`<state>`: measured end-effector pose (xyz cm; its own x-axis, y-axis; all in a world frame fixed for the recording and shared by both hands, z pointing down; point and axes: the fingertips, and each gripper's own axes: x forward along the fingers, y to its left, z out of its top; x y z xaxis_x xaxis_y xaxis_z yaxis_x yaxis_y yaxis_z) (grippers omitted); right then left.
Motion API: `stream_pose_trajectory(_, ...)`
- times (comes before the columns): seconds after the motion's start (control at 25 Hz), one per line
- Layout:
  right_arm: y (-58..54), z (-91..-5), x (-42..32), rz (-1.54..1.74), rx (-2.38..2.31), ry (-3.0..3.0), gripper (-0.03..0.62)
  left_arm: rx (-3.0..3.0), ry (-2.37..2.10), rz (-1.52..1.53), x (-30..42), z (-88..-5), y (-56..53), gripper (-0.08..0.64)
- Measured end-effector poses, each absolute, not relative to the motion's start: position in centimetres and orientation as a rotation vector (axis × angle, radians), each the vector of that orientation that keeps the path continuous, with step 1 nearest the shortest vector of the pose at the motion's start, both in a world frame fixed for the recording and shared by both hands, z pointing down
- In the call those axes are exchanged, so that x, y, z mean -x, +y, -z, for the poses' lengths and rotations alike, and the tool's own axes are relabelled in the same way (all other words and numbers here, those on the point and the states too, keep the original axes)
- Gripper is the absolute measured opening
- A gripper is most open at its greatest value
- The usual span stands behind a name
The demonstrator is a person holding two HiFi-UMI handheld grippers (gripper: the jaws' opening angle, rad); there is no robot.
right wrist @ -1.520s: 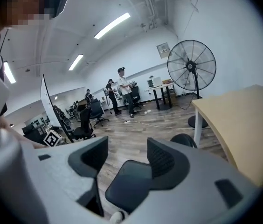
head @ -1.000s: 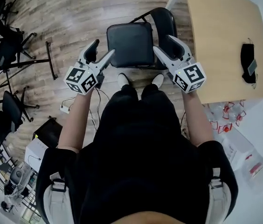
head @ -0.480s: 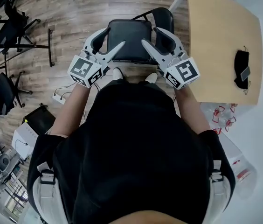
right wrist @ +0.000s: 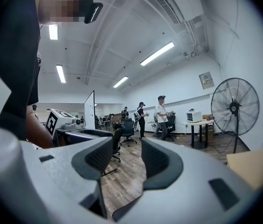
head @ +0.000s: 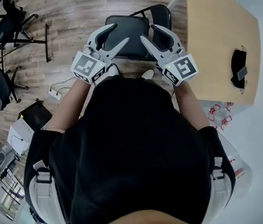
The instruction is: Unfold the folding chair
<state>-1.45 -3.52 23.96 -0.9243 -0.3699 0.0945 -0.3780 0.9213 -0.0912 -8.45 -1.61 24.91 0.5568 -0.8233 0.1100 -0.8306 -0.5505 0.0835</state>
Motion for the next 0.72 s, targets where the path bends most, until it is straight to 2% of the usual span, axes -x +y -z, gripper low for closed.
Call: stream_pose_trajectory(0.72,-4.42,-23.93,1.73,-0.163,-0.588,-3.001,0.176,-2.647,-1.417,-0.078,8.90,-25.13,-2.57,0.184)
